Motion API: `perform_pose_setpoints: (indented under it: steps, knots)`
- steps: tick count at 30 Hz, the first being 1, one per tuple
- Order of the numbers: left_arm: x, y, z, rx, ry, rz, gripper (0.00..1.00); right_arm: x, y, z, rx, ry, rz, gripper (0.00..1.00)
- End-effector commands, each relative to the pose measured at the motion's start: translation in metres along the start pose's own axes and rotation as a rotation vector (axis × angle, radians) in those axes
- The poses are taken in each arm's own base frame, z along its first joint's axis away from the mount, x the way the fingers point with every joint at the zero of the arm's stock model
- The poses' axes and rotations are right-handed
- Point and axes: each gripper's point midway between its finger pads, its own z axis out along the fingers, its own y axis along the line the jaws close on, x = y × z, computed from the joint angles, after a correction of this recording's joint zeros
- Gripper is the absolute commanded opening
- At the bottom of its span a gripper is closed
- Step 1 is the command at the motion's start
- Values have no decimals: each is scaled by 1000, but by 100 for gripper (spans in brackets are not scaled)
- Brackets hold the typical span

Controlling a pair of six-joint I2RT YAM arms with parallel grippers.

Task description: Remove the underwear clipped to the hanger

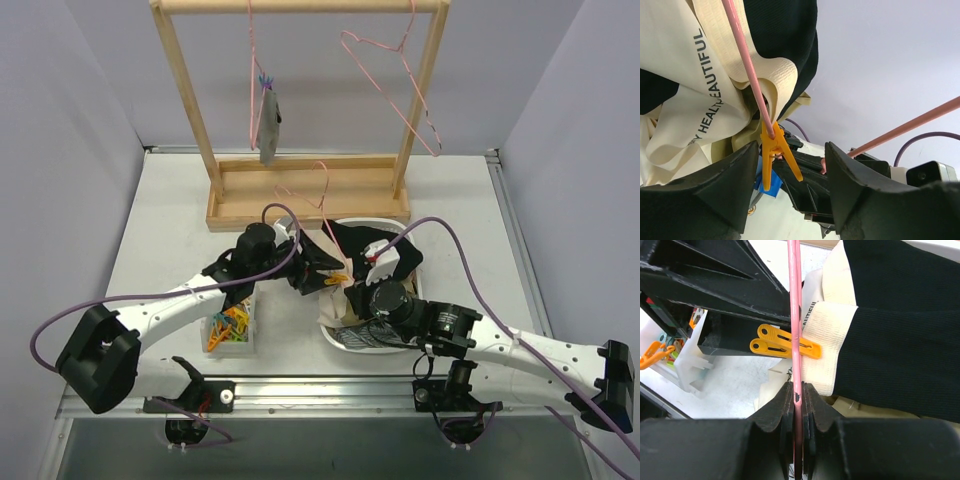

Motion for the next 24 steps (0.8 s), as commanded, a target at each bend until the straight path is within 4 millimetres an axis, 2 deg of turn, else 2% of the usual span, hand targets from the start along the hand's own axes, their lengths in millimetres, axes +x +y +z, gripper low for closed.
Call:
perform_pose_setpoints:
  steps: [1, 5, 7, 9, 14, 19, 23, 24]
  knots:
    - [2, -11, 4, 50, 1, 23, 63, -15, 2, 2, 24, -64, 14, 0]
    - [5, -13, 4, 68, 15, 29, 42, -15, -1, 2, 43, -69, 13, 0]
    - [8, -15, 2, 75, 21, 33, 18, -16, -5, 2, 60, -74, 20, 0]
    - [8, -15, 0, 78, 23, 34, 2, -16, -7, 1, 74, -79, 25, 0]
    - [12, -11, -7, 79, 26, 36, 2, -19, -13, 0, 97, -96, 36, 0]
    - [12, -23, -19, 129, 18, 64, 2, -13, -22, -1, 144, -81, 30, 0]
    - [-1, -26, -33, 108, -19, 139, 3, -16, -30, -6, 182, -90, 43, 0]
    - [-11, -23, -44, 67, -54, 171, 2, -17, -32, -7, 187, -95, 50, 0]
